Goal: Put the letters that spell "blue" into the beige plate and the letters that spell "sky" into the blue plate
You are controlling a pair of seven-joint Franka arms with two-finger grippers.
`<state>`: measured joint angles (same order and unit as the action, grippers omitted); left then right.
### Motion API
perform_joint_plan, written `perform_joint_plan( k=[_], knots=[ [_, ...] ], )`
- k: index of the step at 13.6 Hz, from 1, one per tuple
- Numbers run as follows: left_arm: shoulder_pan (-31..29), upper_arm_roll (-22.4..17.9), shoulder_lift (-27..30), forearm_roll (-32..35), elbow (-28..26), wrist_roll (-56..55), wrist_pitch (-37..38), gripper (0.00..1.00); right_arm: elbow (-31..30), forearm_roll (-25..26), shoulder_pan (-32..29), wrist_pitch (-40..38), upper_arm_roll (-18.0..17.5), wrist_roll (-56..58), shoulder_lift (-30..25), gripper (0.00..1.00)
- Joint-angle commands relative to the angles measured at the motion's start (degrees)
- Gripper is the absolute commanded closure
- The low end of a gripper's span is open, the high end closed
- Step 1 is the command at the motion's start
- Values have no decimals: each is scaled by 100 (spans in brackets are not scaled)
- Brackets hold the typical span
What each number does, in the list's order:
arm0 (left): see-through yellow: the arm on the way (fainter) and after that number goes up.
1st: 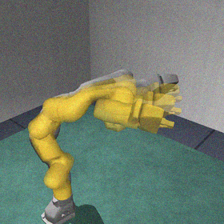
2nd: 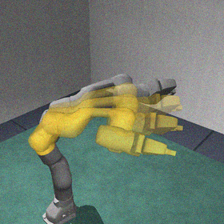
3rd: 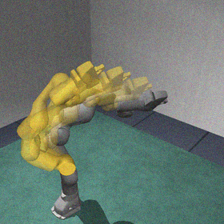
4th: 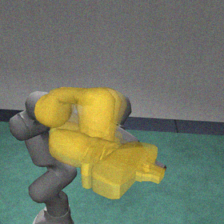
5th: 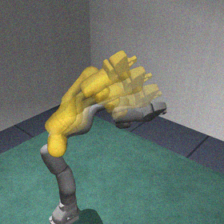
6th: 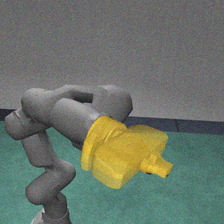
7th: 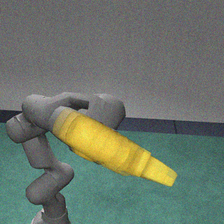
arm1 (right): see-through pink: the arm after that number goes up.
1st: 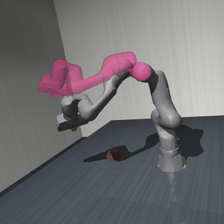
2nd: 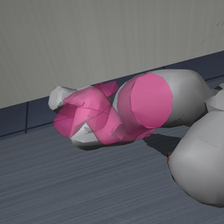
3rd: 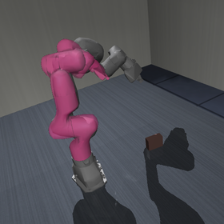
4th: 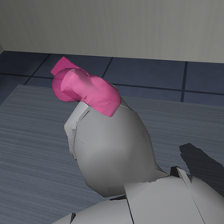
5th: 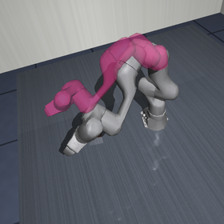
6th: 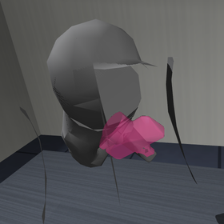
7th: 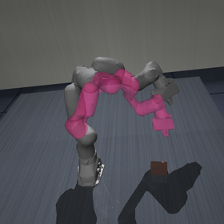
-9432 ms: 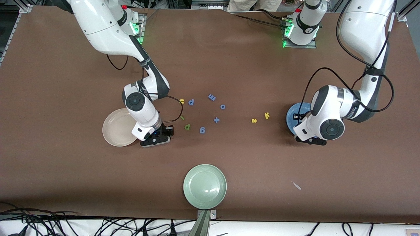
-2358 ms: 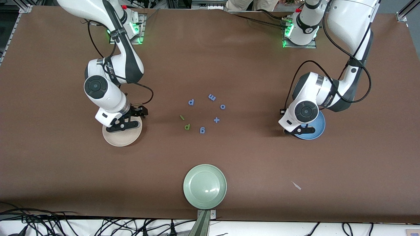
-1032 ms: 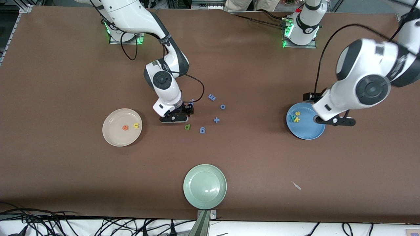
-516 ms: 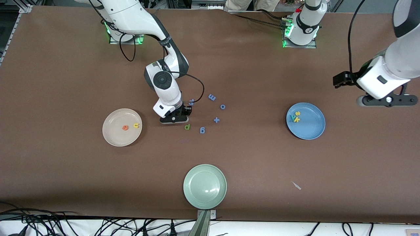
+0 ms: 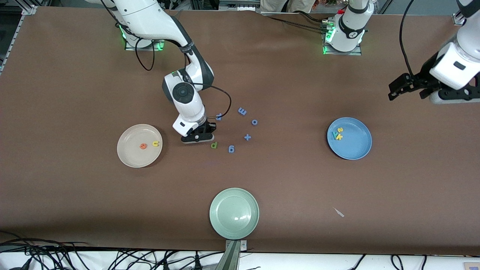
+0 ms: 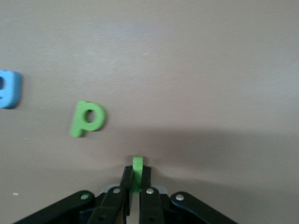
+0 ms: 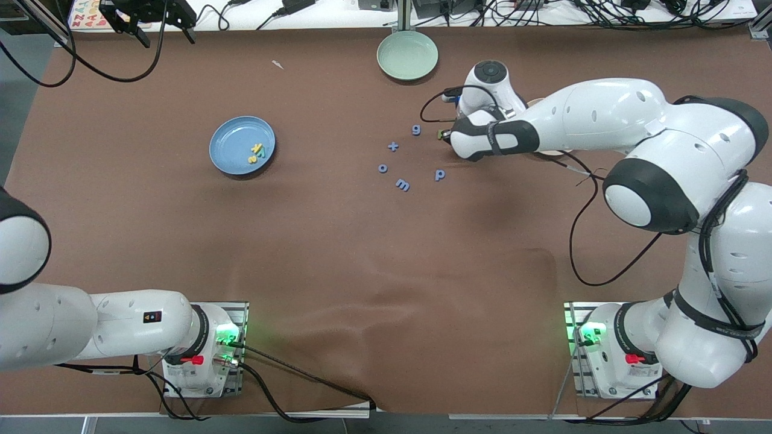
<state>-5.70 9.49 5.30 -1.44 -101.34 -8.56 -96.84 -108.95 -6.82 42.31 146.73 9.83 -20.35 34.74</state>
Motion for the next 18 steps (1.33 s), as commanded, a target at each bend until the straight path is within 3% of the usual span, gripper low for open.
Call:
perform_joint_plan(
  k=[1,7,8,9,10,11,13,16,18],
  knots=[
    [-62,-52,113,-111,-124,100,15,0,-21,5,-362,-723,150,1002,-485,97],
    [-72,-9,-37,-102,61,74,43,0,-108,23,-1014,-1646,879,3447,-881,96],
    [-63,0,-55,-102,79,74,52,0,-196,5,-1023,-1656,932,3476,-881,90],
    [-37,9,-55,-102,79,74,52,0,-249,-3,-1032,-1639,941,3459,-890,69],
    [-36,9,-72,-102,88,74,52,0,-249,-12,-1032,-1648,933,3389,-890,39],
    [-36,9,-81,-102,88,74,52,0,-232,-47,-1023,-1656,933,3319,-890,26],
    [-36,9,-81,-102,88,74,60,0,-197,-56,-1023,-1674,837,2934,-925,19],
    [-36,9,-81,-102,88,82,78,0,-144,-48,-1023,-1674,494,2361,-952,18],
    [-36,9,-81,-102,88,74,78,0,-144,-65,-1023,-1665,467,2281,-952,18]
  ],
)
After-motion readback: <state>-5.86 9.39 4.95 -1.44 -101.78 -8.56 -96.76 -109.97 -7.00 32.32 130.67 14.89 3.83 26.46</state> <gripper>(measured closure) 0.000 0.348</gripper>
